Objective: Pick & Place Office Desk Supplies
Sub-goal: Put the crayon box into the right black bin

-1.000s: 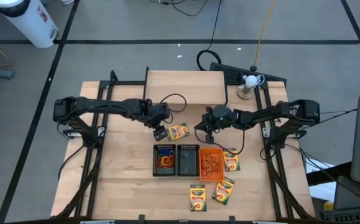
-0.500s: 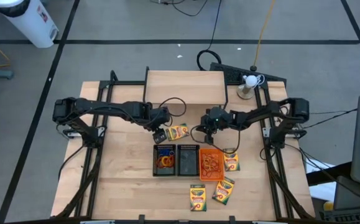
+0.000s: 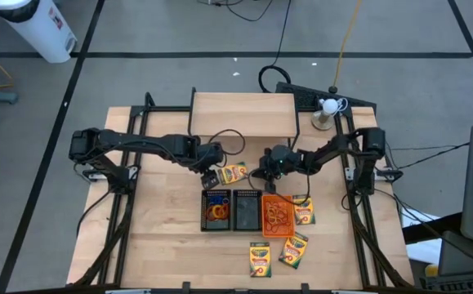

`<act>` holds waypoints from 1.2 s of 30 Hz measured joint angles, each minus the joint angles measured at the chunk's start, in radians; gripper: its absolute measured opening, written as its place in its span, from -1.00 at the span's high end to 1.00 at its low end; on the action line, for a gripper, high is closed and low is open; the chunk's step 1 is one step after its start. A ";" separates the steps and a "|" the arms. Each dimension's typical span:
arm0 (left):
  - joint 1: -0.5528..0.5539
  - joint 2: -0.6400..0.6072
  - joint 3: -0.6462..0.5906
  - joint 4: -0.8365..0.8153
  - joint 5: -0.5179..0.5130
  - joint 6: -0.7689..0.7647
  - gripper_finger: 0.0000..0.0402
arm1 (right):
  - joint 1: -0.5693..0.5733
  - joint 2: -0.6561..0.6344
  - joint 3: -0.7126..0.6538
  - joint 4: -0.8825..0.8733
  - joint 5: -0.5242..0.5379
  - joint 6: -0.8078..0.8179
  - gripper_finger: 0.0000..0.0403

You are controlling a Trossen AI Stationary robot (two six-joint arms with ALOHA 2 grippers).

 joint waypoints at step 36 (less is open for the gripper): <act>-0.018 0.151 -0.102 0.125 0.021 -0.044 -0.25 | 0.019 0.025 0.000 0.097 0.059 -0.116 1.00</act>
